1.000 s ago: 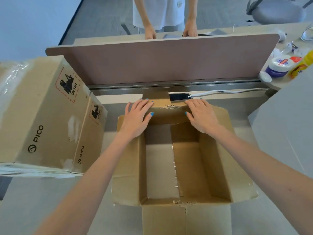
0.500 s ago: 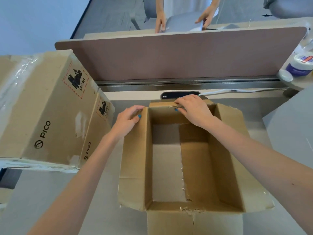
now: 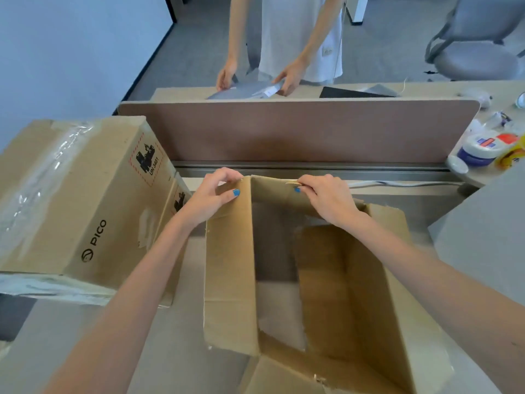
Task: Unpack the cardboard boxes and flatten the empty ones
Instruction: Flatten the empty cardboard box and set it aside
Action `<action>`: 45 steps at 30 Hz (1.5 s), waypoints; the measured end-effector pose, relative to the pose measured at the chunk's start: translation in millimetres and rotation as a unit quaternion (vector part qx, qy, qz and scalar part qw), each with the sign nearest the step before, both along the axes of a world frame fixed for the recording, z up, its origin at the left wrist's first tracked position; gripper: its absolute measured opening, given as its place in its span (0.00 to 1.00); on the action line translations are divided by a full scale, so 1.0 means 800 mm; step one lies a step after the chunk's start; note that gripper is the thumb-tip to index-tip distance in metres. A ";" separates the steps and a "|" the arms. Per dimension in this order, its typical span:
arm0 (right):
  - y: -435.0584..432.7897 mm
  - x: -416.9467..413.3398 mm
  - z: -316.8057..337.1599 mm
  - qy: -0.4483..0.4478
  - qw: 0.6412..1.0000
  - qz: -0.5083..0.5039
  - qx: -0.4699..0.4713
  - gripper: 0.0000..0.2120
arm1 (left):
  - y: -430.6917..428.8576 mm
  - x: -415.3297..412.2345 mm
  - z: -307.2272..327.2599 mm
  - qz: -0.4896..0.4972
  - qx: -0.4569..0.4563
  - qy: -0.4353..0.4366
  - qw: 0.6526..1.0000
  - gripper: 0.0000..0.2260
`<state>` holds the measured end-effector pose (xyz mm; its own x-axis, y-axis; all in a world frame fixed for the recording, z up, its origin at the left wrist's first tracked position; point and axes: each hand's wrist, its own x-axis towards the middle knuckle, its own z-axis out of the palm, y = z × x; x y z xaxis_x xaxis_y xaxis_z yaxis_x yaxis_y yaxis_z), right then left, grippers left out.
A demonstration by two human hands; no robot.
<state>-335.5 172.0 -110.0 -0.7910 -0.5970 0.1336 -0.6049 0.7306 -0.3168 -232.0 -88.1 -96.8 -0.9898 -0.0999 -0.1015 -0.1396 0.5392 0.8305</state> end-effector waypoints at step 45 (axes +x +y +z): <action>0.089 0.119 0.242 -0.079 0.928 0.081 -0.355 0.03 | 0.113 0.068 0.253 0.074 -0.181 0.311 0.930 0.15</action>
